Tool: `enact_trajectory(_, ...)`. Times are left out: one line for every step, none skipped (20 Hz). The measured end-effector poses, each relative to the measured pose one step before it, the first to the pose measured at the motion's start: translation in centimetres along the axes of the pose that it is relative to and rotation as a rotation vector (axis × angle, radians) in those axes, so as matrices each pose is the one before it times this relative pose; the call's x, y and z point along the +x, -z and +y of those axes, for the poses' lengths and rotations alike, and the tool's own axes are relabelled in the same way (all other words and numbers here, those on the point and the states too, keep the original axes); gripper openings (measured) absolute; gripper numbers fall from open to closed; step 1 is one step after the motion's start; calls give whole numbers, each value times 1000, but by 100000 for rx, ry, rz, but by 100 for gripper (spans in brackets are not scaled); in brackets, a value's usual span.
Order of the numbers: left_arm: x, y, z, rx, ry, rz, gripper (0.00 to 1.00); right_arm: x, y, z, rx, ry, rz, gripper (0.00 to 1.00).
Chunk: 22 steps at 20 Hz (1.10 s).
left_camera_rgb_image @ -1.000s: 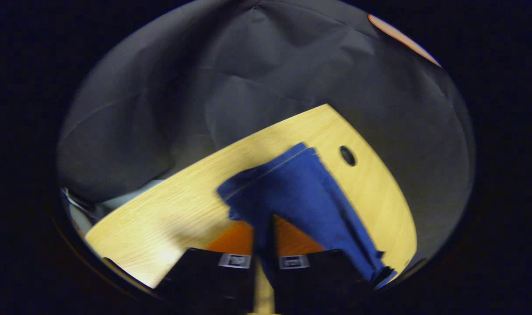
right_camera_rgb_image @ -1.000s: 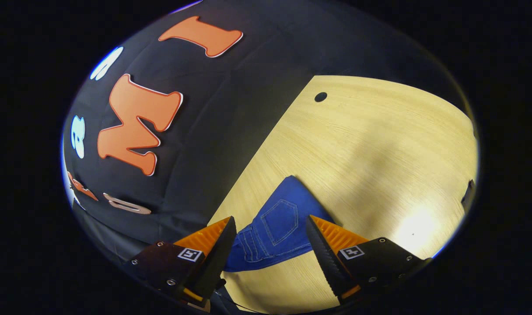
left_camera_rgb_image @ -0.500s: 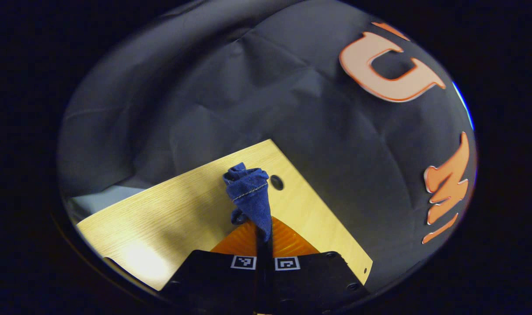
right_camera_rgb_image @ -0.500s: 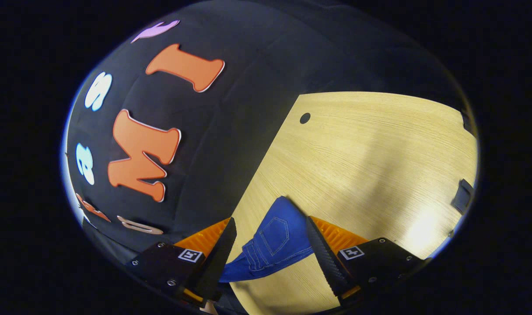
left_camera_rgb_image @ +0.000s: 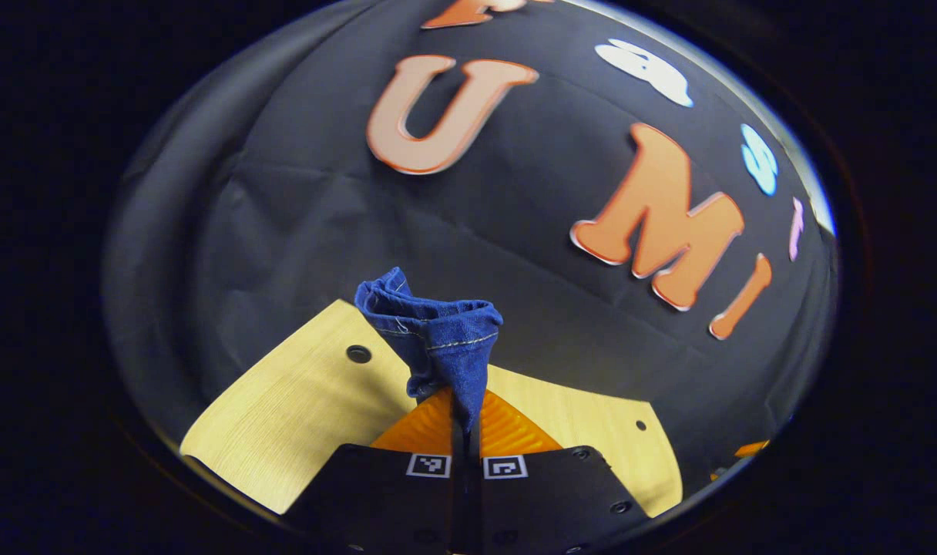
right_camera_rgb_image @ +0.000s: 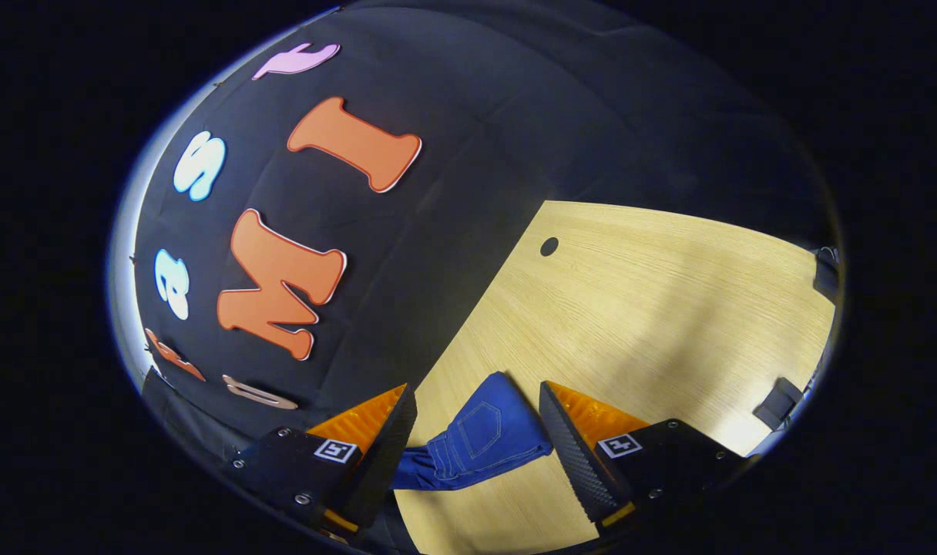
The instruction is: Grasp the waist and the cuffs of the jeans and fold them to make the two legs overlap; first hold the waist and fold one-third of the jeans toward the cuffs, then hold the cuffs and fold the remaining one-third in the same direction to finish folding.
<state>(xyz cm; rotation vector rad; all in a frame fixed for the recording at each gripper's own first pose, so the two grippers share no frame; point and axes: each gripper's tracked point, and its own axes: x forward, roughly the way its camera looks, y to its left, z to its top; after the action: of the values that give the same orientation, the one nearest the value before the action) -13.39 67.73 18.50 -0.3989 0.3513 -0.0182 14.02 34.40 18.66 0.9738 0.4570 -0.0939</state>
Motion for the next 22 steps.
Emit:
enact_trajectory(320,188,-2321,3319,2261,686,1,-650,-226,36,1211,-1495,264,98)
enact_trajectory(349,343,-2178,2987,1069,608,1,-780,-120,-26,2152,-2202,1316,98)
enact_trajectory(436,504,-1995,2818,619,1102,1,-815,-116,-26,2126,-1991,1312,98)
enact_trajectory(481,628,-1804,1918,1902,1133,1,-760,-376,-503,416,-398,-281,98)
enact_trajectory(482,575,-2343,963,2759,1461,1,-672,-480,-1210,-1322,1555,-850,98)
enact_trajectory(755,761,-2353,1026,2767,1611,1,-829,-388,-1246,-1087,1889,-532,98)
enact_trajectory(997,753,-2197,1279,2409,1347,1,-1217,-385,-674,1163,500,240,98)
enact_trajectory(1439,1165,-2209,929,2212,2061,1,-902,-389,-347,2285,-605,-357,98)
enact_trajectory(1459,1337,-2258,3,2896,3115,1,-859,-402,-277,2057,-820,-1029,98)
enact_trajectory(1610,1874,-2254,78,2629,3779,1,-584,-316,-573,1640,183,-1268,98)
enact_trajectory(1550,1925,-2112,1140,1958,3699,1,-638,-333,-935,1071,739,-1306,98)
enact_trajectory(1975,1992,-1743,1679,1109,4053,1,-465,-158,-885,253,1274,-1095,98)
enact_trajectory(2064,2136,-1071,2520,30,4563,1,-378,1,-997,-36,1965,-502,97)
enact_trajectory(1660,2226,-970,3622,-895,5314,1,-265,226,-907,208,1698,225,98)
enact_trajectory(1499,1908,-623,4274,-2249,4488,1,-266,187,-568,640,1085,298,98)
enact_trajectory(1307,1543,-295,5178,-3181,3703,1,-198,196,-514,944,891,573,98)
enact_trajectory(964,1108,-299,4625,-2397,2352,1,-42,176,-263,531,745,677,98)
enact_trajectory(757,736,-79,4341,-2699,1611,1,5,139,-301,-294,1232,88,98)
enact_trajectory(1140,744,-363,3650,-2811,1155,1,-174,67,-661,-1147,1596,-198,97)
enact_trajectory(60,633,-385,3419,-2132,588,1,-115,-20,-582,-1728,1618,-205,98)
enact_trajectory(524,519,264,3242,-1954,1019,1,-120,-87,-314,-1839,1236,-294,98)
enact_trajectory(235,350,-174,2363,-1438,1821,1,-22,-6,-163,-1455,897,173,98)
